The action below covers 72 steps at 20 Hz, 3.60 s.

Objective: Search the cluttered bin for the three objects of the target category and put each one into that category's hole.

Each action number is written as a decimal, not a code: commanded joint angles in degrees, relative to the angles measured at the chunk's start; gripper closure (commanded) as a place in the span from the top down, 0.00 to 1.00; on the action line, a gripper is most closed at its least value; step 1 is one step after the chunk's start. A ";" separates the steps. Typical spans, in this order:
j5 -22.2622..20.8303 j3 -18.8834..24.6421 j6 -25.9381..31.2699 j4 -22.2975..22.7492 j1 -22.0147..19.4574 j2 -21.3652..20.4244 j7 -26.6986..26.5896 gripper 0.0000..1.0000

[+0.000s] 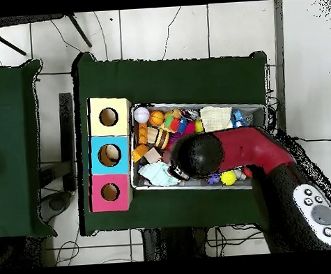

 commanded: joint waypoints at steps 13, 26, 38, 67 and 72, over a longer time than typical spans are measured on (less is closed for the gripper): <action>13.89 -3.22 -13.10 3.55 13.79 -3.07 18.59 0.00; 17.36 -8.00 -16.61 6.77 19.06 -4.64 20.34 0.00; 16.77 -12.75 -21.95 4.38 23.21 0.15 20.66 0.00; 11.55 -20.04 -14.67 -2.18 20.21 1.47 8.01 0.00; 7.77 -20.16 -15.93 -5.59 17.92 4.44 4.81 0.00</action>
